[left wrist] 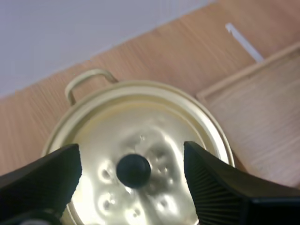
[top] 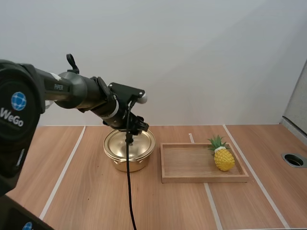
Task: Open the pot, put the grape inside, and close it
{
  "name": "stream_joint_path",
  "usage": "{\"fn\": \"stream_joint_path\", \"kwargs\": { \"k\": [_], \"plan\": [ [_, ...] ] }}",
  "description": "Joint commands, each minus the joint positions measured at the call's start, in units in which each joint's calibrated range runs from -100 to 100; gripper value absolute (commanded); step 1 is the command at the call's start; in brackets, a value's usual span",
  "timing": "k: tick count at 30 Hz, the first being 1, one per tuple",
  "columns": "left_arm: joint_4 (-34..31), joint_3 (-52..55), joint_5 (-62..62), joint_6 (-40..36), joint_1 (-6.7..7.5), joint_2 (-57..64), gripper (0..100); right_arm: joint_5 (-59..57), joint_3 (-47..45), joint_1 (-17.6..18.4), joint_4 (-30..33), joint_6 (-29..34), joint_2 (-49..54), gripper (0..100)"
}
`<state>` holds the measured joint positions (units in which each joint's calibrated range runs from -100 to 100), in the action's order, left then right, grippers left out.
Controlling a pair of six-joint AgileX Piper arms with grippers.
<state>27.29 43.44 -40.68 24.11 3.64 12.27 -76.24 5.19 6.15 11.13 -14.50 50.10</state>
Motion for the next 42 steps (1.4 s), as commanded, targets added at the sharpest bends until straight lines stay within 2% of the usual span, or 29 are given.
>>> {"fn": "stream_joint_path", "kwargs": {
  "k": [1,4,5,7,8,9,16,19,20,25,29,34,37,42],
  "plan": [
    [2.7,-4.0,6.2,-0.2,-0.02,4.0,100,0.9,-0.3,-0.2,0.4,0.0,0.6,0],
    [2.4,-8.7,9.6,0.0,-0.02,6.9,100,0.9,-0.3,-0.2,0.4,0.0,0.6,0],
    [2.3,-10.5,10.2,0.0,-0.21,7.7,83,0.9,-0.3,-0.2,0.4,0.0,0.6,0],
    [2.3,-13.6,12.0,-1.3,-0.83,9.2,35,0.9,-0.3,-0.2,0.4,0.0,0.6,0],
    [2.3,-14.5,13.8,-2.9,-1.25,9.8,5,0.9,-0.3,-0.2,0.4,0.0,0.6,0],
    [2.2,-15.7,15.6,-4.3,-1.79,10.5,1,0.9,-0.3,-0.2,0.4,0.0,0.6,0],
    [2.2,-19.4,29.5,-8.0,-5.91,17.3,0,3.7,-0.3,-0.2,0.4,0.0,0.6,0],
    [3.2,-19.4,34.6,-8.0,-6.73,22.0,0,6.3,-0.3,-0.2,0.4,1.1,0.6,0],
    [3.8,-19.4,35.2,-8.0,-6.82,23.4,0,6.3,-0.3,-0.2,0.3,2.7,0.6,0],
    [4.2,-19.4,35.2,-8.0,-6.82,31.6,0,9.7,-2.5,-0.2,-0.2,3.0,1.6,0],
    [4.2,-19.4,34.4,-6.9,-6.82,36.3,0,14.9,-9.4,-0.2,-2.3,3.0,5.4,0],
    [4.5,-19.2,23.7,-5.4,-6.82,42.2,0,21.0,-19.8,-0.4,-2.3,3.0,11.5,0],
    [7.8,-17.3,23.3,-3.4,-6.82,45.7,0,25.4,-25.1,-0.9,-2.3,3.0,15.8,0],
    [15.4,-10.8,19.6,4.6,-6.68,53.7,0,28.9,-30.8,-1.3,-2.7,3.0,21.9,0]
  ]
}}
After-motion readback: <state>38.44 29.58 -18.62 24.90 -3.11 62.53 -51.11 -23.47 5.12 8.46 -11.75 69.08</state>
